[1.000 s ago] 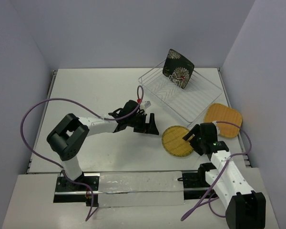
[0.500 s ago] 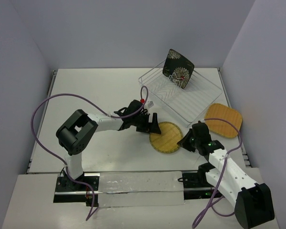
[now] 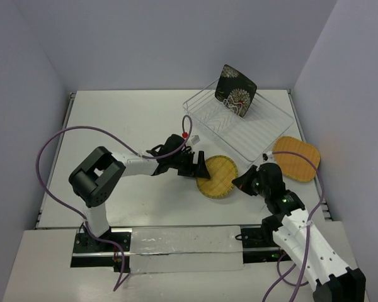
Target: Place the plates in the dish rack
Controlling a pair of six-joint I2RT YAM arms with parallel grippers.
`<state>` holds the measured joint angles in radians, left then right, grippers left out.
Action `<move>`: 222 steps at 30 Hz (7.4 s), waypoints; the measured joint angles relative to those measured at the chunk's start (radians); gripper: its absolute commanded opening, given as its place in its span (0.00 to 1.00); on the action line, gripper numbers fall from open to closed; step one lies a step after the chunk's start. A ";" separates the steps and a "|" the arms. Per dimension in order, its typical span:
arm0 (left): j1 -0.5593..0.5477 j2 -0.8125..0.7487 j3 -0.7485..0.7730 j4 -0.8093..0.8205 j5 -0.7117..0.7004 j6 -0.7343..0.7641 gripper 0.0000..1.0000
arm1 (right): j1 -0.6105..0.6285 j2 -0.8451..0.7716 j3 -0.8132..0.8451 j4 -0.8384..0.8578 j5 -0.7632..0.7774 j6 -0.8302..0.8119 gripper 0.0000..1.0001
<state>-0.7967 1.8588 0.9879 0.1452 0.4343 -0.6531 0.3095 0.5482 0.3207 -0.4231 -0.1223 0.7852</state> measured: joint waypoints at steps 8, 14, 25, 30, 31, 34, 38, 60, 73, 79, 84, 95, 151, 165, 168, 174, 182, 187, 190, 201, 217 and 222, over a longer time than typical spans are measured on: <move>0.093 -0.211 -0.093 -0.004 0.013 -0.013 0.99 | 0.000 -0.046 0.159 -0.020 -0.003 -0.120 0.00; 0.168 -0.450 -0.093 -0.046 -0.087 0.015 0.99 | 0.000 0.009 0.336 -0.007 0.052 -0.249 0.00; 0.329 -0.600 -0.087 -0.165 -0.261 0.041 0.99 | -0.010 0.342 0.749 0.108 0.273 -0.572 0.00; 0.365 -0.631 -0.087 -0.207 -0.312 0.051 0.99 | -0.082 0.535 0.918 0.146 0.274 -0.732 0.00; 0.369 -0.638 -0.087 -0.212 -0.323 0.054 0.99 | -0.099 0.567 0.940 0.156 0.271 -0.770 0.00; 0.381 -0.659 -0.087 -0.227 -0.351 0.061 0.99 | -0.127 0.675 1.020 0.180 0.266 -0.883 0.00; 0.400 -0.674 -0.087 -0.233 -0.378 0.064 0.99 | -0.133 0.821 1.141 0.190 0.245 -1.016 0.00; 0.432 -0.665 -0.059 -0.279 -0.422 0.071 0.99 | -0.139 1.224 1.349 0.161 0.215 -1.229 0.00; 0.440 -0.632 -0.058 -0.286 -0.423 0.070 0.99 | -0.139 1.318 1.331 0.188 0.261 -1.252 0.00; 0.440 -0.631 -0.058 -0.286 -0.423 0.070 0.99 | -0.129 1.322 1.290 0.185 0.260 -1.252 0.03; 0.440 -0.631 -0.058 -0.287 -0.423 0.069 0.99 | -0.116 1.325 1.290 0.190 0.296 -1.241 0.28; 0.440 -0.668 -0.058 -0.289 -0.423 0.070 0.99 | -0.114 1.316 1.291 0.204 0.310 -1.171 0.75; 0.630 -0.577 0.121 -0.201 -0.252 0.090 0.99 | -0.957 0.583 0.083 0.328 0.288 0.137 0.90; 0.630 -0.637 0.118 -0.202 -0.276 0.091 0.99 | -0.969 0.720 0.074 0.510 0.373 0.242 0.23; 0.630 -0.651 0.118 -0.202 -0.282 0.091 0.99 | -0.972 0.687 0.043 0.535 0.384 0.289 0.05; 0.631 -0.678 0.100 -0.198 -0.285 0.090 0.99 | -0.971 0.494 -0.006 0.527 0.421 0.299 0.00; 0.631 -0.684 0.096 -0.194 -0.283 0.090 0.99 | -0.971 0.180 0.006 0.323 0.480 0.128 0.00; 0.631 -0.677 0.096 -0.194 -0.273 0.090 0.99 | -0.971 0.062 0.077 0.229 0.490 0.003 0.00; 0.631 -0.668 0.096 -0.194 -0.266 0.090 0.99 | -0.970 -0.004 0.131 0.188 0.483 -0.074 0.00; 0.631 -0.662 0.096 -0.191 -0.264 0.090 0.99 | -0.970 -0.001 0.401 0.136 0.332 -0.264 0.00; 0.631 -0.662 0.096 -0.178 -0.273 0.090 0.99 | -0.781 0.292 0.896 0.235 -0.334 -0.598 0.00; 0.631 -0.662 0.096 -0.178 -0.281 0.090 0.99 | -0.611 0.404 0.990 0.252 -0.377 -0.670 0.00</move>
<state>-0.1661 1.1973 1.0840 -0.0329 0.1528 -0.5632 -0.3019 0.9521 1.3103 -0.1712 -0.4995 0.1151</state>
